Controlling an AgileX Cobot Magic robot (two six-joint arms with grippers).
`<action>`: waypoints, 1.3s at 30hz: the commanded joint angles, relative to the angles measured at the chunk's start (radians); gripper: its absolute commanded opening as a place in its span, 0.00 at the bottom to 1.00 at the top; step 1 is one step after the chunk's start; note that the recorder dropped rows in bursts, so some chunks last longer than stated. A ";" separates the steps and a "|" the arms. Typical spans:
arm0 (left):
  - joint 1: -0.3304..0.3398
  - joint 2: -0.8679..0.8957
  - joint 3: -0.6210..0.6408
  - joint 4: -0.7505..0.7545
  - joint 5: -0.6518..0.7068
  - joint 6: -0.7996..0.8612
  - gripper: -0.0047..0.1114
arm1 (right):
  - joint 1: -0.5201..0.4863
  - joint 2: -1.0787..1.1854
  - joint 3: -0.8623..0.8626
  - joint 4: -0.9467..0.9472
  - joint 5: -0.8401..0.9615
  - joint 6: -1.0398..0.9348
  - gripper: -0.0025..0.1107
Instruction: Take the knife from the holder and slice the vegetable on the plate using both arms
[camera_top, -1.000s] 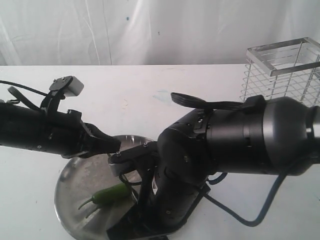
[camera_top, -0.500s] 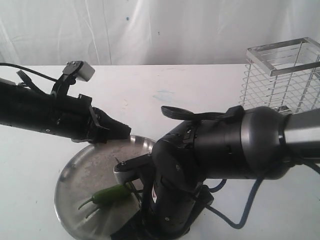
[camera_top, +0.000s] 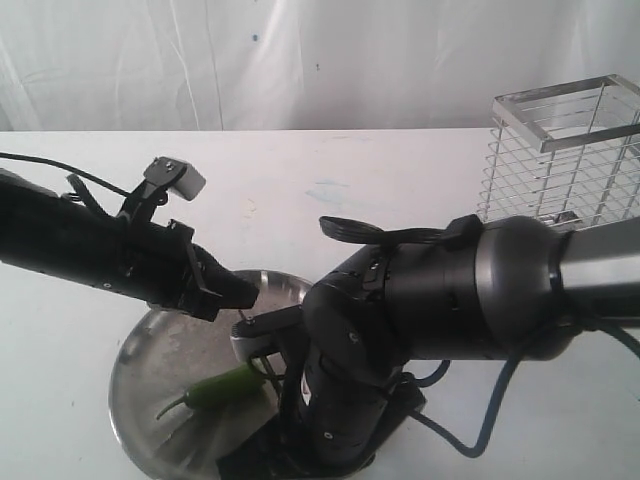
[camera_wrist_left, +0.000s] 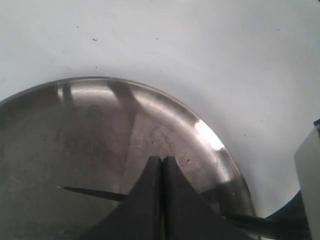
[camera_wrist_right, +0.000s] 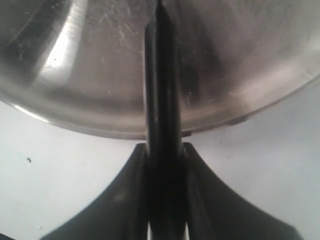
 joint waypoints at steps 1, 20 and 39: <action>0.003 0.003 0.000 -0.003 0.000 0.017 0.04 | 0.005 -0.002 0.002 0.001 -0.013 0.004 0.02; 0.003 0.041 0.000 -0.014 -0.050 0.017 0.04 | 0.035 0.006 0.002 0.000 0.023 0.057 0.02; 0.003 0.073 -0.002 -0.025 -0.050 0.052 0.04 | 0.035 0.006 0.002 0.001 -0.015 0.108 0.02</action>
